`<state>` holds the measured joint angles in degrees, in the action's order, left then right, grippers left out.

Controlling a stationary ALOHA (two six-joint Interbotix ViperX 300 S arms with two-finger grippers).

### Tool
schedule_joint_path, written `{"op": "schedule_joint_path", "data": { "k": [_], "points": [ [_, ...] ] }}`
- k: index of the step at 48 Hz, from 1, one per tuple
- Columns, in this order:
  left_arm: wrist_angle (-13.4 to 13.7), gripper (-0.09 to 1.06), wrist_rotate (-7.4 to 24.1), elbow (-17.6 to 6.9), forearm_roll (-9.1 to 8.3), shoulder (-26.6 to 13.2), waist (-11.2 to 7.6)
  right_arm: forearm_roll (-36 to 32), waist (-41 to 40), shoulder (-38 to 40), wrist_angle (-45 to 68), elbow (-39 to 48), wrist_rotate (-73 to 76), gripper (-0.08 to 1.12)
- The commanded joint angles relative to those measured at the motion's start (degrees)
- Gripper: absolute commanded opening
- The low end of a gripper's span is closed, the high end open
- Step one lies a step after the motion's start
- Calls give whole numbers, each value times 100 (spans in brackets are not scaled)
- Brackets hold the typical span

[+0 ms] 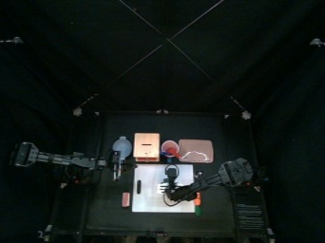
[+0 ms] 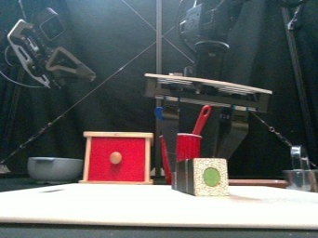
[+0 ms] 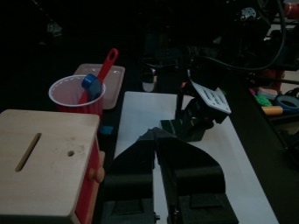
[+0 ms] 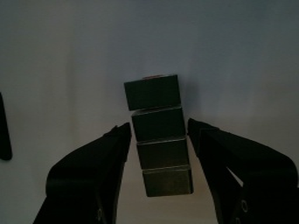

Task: Place sushi on board then cut the sushi with the knife then place the pieces on the plate
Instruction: Pick knife at handle with right hand

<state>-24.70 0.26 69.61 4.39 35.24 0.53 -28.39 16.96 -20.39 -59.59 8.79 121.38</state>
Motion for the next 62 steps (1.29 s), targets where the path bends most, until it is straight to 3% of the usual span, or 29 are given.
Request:
{"op": "schedule_joint_path", "data": {
  "k": [1,25,48,62],
  "points": [
    [-18,39,9,-79,0,0,18,-237,18,562,-44,-9,-88,88],
    [-18,39,-26,-62,70,44,53,-290,0,1283,-35,79,-2769,87],
    [-18,39,-18,-62,633,44,185,-1125,53,2514,202,817,-3753,87],
    [-18,39,-26,-97,677,44,299,-1494,-378,3806,800,1600,-4052,87]
  ]
}}
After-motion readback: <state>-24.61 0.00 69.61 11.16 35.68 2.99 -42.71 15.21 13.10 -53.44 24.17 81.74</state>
